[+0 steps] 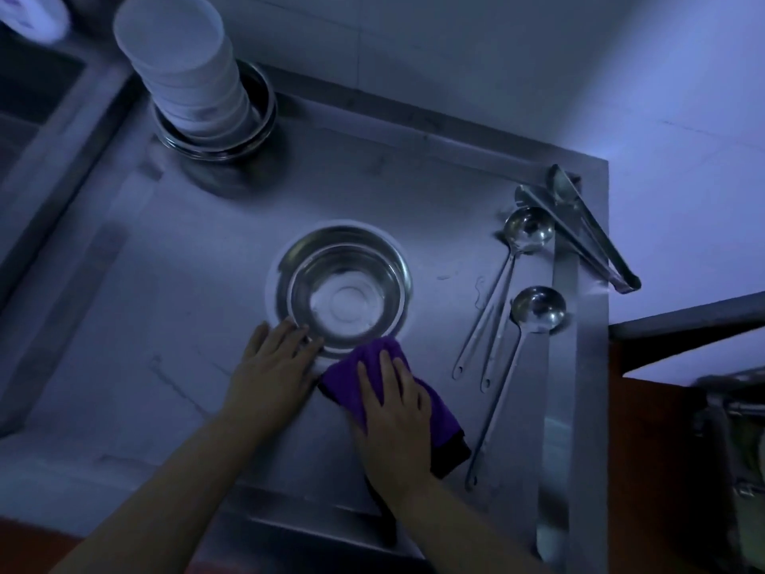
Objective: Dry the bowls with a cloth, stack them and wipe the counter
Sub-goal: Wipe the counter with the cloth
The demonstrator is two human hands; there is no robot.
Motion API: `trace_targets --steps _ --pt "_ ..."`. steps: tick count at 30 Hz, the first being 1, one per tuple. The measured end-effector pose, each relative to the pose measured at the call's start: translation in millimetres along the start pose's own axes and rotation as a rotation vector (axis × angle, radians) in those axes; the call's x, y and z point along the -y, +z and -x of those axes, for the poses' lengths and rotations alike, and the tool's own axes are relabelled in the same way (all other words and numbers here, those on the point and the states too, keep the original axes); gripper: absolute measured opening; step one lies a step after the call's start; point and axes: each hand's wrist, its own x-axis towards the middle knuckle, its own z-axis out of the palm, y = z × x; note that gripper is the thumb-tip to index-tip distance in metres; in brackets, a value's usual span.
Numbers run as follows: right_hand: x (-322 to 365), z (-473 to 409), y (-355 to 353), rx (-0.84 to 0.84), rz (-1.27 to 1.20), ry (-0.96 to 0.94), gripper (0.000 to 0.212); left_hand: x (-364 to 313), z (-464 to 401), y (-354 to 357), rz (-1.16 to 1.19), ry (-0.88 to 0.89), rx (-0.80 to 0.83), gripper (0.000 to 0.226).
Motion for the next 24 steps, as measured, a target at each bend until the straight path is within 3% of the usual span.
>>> trace_targets --steps 3,8,11,13,17,20,24 --pt "-4.5 -18.6 0.5 -0.126 -0.062 0.038 0.042 6.2 -1.3 2.0 -0.050 0.012 0.016 0.043" --pt "-5.9 -65.5 -9.1 -0.147 -0.143 0.029 0.046 8.1 -3.3 8.5 -0.094 0.029 -0.047 0.048" --pt "-7.9 -96.5 -19.8 -0.053 -0.135 -0.020 0.045 8.5 -0.8 11.1 -0.106 0.055 -0.085 0.049" --pt "-10.1 -117.1 -21.2 0.086 -0.065 -0.072 0.033 9.4 0.0 12.0 -0.103 0.050 -0.105 0.048" --pt "-7.9 -141.1 -16.5 0.406 0.106 -0.228 0.036 11.6 -2.7 14.2 -0.052 0.052 -0.131 0.058" --pt "-0.6 -147.5 -8.3 0.477 0.017 -0.309 0.028 15.5 -4.3 16.2 -0.011 0.069 -0.158 0.057" --pt "17.1 -167.4 2.9 0.411 -0.079 -0.370 0.027 18.8 -7.7 18.5 0.002 0.086 -0.178 0.053"
